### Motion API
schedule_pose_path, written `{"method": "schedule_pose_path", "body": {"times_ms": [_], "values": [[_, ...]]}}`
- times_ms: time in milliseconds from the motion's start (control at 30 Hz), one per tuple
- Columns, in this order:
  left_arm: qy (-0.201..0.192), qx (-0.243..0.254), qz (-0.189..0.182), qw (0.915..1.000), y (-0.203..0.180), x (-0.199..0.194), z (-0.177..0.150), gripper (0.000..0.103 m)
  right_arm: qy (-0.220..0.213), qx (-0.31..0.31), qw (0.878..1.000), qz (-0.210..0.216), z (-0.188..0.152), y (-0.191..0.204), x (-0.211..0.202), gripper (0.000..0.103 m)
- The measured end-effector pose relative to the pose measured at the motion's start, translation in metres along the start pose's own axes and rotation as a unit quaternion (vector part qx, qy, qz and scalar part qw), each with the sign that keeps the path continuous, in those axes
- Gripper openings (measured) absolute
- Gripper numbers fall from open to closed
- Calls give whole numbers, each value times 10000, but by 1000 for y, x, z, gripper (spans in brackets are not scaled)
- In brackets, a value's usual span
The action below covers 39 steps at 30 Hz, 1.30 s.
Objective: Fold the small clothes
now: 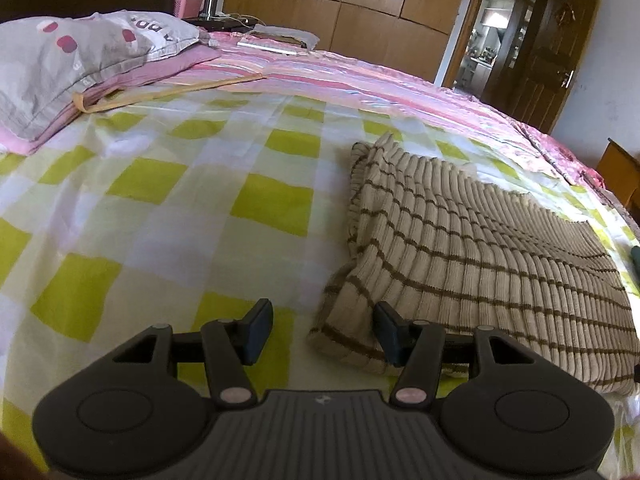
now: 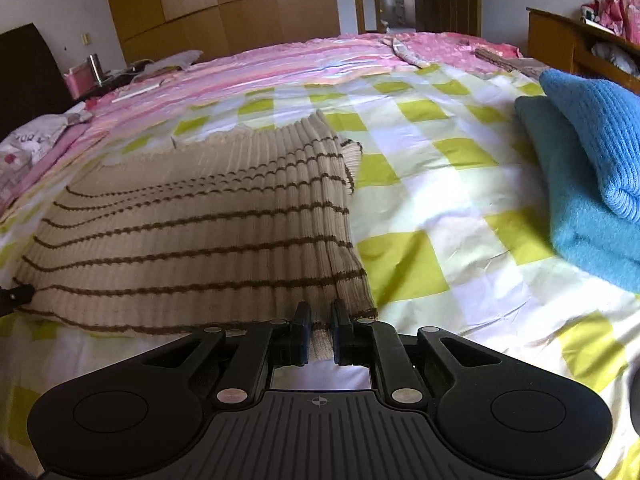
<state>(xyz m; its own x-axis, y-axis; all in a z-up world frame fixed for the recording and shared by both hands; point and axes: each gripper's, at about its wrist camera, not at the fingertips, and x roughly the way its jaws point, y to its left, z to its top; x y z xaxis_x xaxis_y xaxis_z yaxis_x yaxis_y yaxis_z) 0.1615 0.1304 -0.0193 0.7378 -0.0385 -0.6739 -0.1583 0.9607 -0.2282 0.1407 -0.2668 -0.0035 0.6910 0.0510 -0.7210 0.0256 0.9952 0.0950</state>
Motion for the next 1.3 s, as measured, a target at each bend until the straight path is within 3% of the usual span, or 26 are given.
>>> {"method": "schedule_pose_path", "body": {"times_ms": [200,300,667,1000,1300], "values": [[-186,225,147,9995,-8,-8,-4,60,-217,226,9994,144,-1,-11,-15,12],[-294,401,261,9984,-17,-12,-6,60,-95,369,9991,160,-6,-18,-8,12],[-328,996,466,9934,-54,-30,-13,60,-408,813,9939,628,-7,-32,-15,15],[-379,1730,287,9838,-109,-38,-12,60,-668,1552,9824,793,-25,-61,-18,15],[-312,2449,-35,9690,-171,-33,-25,60,-697,1992,9722,1011,-40,-82,-13,15]]}}
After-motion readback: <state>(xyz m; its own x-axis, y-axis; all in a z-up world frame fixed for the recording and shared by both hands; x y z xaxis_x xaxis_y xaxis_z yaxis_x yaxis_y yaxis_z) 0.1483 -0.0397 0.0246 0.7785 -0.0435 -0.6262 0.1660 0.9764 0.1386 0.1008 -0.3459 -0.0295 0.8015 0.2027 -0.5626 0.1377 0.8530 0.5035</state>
